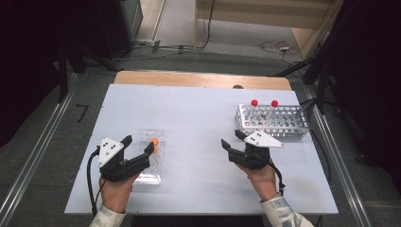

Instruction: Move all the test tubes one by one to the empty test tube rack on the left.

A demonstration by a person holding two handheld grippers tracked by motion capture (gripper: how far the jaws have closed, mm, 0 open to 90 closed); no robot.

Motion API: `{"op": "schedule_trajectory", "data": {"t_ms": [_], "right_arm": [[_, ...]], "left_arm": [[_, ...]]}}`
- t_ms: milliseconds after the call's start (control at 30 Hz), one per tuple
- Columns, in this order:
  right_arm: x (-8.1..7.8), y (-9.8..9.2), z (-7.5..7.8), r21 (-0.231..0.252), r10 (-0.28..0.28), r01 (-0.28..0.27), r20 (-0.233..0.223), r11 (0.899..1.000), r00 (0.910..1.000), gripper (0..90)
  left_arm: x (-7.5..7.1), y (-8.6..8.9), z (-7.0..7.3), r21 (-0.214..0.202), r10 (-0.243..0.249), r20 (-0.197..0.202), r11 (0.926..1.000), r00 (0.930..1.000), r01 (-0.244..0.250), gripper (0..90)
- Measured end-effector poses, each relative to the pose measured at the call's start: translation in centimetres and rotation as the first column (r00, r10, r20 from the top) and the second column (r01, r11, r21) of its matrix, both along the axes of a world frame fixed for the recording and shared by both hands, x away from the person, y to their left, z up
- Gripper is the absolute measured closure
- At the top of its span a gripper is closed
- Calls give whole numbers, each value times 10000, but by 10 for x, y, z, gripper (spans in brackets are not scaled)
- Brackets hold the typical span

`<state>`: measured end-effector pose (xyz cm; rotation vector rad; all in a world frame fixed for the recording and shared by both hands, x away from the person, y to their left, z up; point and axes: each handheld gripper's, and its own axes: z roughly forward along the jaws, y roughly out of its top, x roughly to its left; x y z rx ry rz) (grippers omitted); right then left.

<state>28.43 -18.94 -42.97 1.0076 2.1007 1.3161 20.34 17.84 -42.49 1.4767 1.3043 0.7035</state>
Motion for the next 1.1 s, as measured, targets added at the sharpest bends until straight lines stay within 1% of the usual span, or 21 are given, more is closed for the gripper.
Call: {"op": "schedule_trajectory", "data": {"t_ms": [67,167,267,400,467,500,567,600,667,700,733,800,833,900,967,1100], "right_arm": [[3,-6,1,35,-228,228,37,9997,9997,362],[7,-13,1,-55,-597,598,129,9982,9981,358],[13,-21,0,-63,-919,920,101,9957,9957,344],[23,-30,-2,-68,-1393,1394,122,9902,9902,340],[28,-34,-3,-15,-1652,1652,127,9863,9862,341],[31,-36,-4,-66,-1779,1781,187,9840,9839,341],[36,-39,-5,-5,-1959,1959,90,9806,9806,341],[38,-41,-5,-30,-2069,2069,147,9783,9783,341],[44,-45,-5,-22,-2312,2313,207,9729,9727,342],[46,-47,-4,12,-2446,2447,240,9696,9693,343],[49,-50,-4,-54,-2584,2587,336,9659,9654,344],[55,-56,-3,-57,-2846,2850,345,9585,9580,346],[58,-59,-3,-43,-3030,3033,353,9529,9524,347],[64,-65,-3,-191,-3276,3289,502,9442,9435,348],[71,-70,-3,-298,-3571,3591,554,9328,9324,351],[84,-82,-4,-260,-4087,4102,479,9116,9114,361]], "left_arm": [[0,0,0,21,24,14,10000,10000,-24,224],[1,0,-1,76,36,1,10000,10000,-36,220],[1,-1,-1,182,46,-6,9998,10000,-46,204],[1,-3,-1,291,22,-1,9996,10000,-22,186],[1,-4,-1,307,28,8,9995,10000,-28,186],[1,-4,-1,309,18,23,9995,10000,-19,186],[0,-4,-1,295,-6,33,9996,10000,5,186],[0,-4,-1,318,-13,36,9995,10000,11,186],[0,-4,-1,308,6,56,9995,10000,-8,186],[0,-4,-1,312,4,60,9995,10000,-5,186],[0,-4,-1,318,7,59,9995,10000,-9,186],[0,-4,-1,360,-9,54,9994,10000,7,186],[0,-4,-2,378,-14,45,9993,10000,12,186],[1,-5,-2,402,-29,23,9992,10000,29,186],[0,-6,-1,398,-37,61,9992,10000,34,186],[0,-6,-1,443,-46,82,9990,10000,43,186]]}}
